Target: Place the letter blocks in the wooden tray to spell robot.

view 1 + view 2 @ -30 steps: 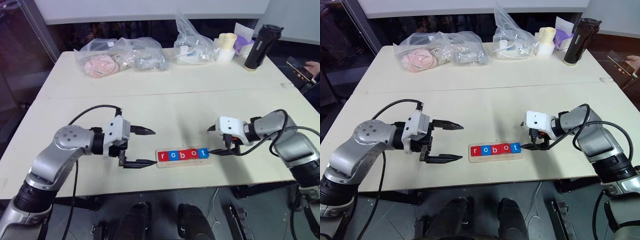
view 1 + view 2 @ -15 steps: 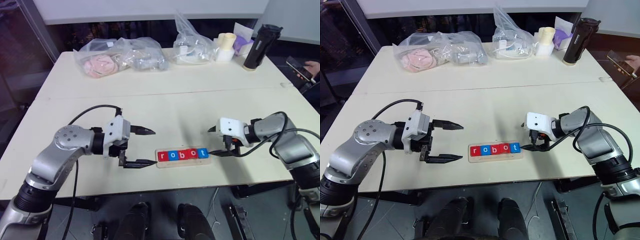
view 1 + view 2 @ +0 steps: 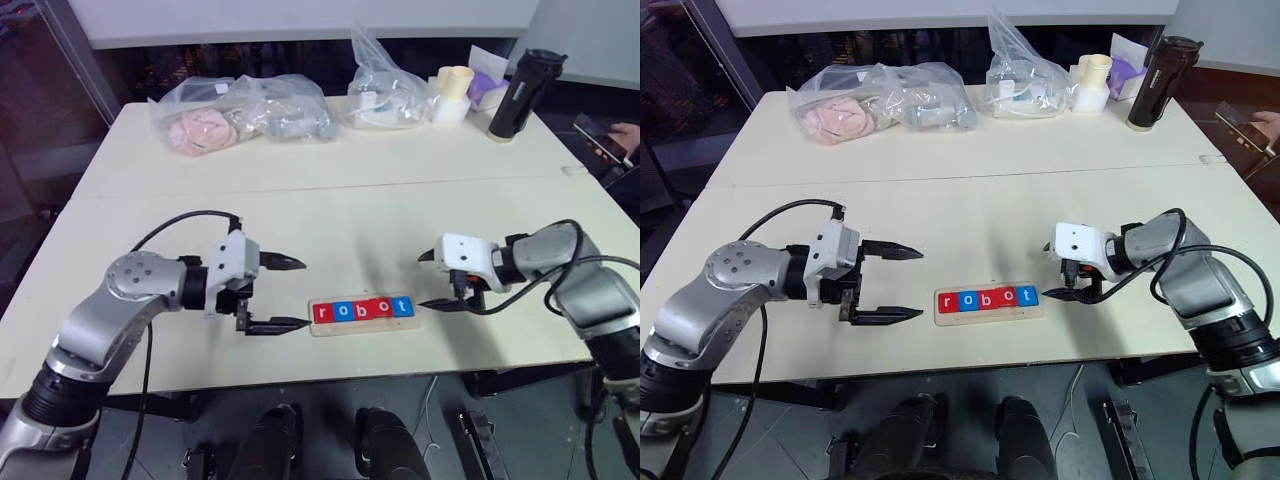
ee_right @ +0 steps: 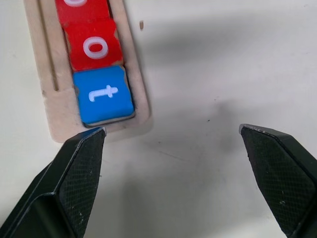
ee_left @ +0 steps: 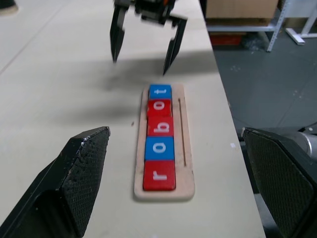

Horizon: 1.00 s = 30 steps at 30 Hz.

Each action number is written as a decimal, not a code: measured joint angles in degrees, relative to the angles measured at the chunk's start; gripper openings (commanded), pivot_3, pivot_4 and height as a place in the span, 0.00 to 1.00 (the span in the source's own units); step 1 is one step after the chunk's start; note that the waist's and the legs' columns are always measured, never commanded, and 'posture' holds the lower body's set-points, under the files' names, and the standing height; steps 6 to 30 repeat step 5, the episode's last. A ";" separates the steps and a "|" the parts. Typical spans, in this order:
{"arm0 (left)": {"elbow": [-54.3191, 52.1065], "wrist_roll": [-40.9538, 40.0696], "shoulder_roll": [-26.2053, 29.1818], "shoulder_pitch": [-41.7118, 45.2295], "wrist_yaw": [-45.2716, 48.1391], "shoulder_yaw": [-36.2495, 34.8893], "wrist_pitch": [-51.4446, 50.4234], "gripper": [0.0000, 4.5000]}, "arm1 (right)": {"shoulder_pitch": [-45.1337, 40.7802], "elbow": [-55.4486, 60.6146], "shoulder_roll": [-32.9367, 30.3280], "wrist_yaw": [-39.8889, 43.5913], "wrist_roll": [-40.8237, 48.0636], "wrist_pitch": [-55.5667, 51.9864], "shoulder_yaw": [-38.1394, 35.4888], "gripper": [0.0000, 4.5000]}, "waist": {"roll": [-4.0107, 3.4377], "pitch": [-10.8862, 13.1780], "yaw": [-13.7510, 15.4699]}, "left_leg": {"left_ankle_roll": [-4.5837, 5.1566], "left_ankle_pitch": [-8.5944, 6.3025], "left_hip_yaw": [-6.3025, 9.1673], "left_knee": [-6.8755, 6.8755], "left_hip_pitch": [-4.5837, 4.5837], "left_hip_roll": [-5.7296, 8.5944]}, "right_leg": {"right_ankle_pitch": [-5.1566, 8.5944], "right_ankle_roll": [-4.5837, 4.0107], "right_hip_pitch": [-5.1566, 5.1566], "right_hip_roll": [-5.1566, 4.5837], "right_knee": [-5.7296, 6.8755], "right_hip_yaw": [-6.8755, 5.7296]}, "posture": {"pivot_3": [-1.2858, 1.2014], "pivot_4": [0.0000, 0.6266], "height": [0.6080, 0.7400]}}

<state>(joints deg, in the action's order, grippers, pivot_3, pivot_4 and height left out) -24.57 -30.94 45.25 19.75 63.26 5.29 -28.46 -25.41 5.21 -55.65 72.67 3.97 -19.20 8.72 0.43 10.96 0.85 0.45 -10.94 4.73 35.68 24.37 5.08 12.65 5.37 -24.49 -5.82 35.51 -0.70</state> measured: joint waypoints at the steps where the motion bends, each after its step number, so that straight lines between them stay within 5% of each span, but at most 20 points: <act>1: -0.14 -0.18 0.30 -0.09 -0.09 -0.09 -0.54 1.00 | 1.33 1.95 -0.50 0.03 1.00 -1.09 -0.98 0.99 | 0.00 0.00 -0.06 | 0.00 0.00 0.00 0.00 0.00 0.00 | 0.00 0.00 0.00 0.00 -0.01 0.00 | 0.52 0.24 0.98; 5: -0.43 -0.55 0.83 -1.20 -0.31 -0.74 -1.46 1.00 | 7.64 9.99 -2.72 -0.84 4.18 -5.59 -5.70 0.99 | -0.01 -0.01 -0.15 | 0.00 -0.01 -0.03 0.01 0.00 0.00 | 0.00 0.00 0.00 -0.04 -0.01 0.02 | 0.52 0.24 0.98; 30: -0.43 -0.55 0.83 -1.20 -0.31 -0.74 -1.46 1.00 | 7.64 9.99 -2.72 -0.84 4.18 -5.59 -5.70 0.99 | -0.01 -0.01 -0.15 | 0.00 -0.01 -0.03 0.01 0.00 0.00 | 0.00 0.00 0.00 -0.04 -0.01 0.02 | 0.52 0.24 0.98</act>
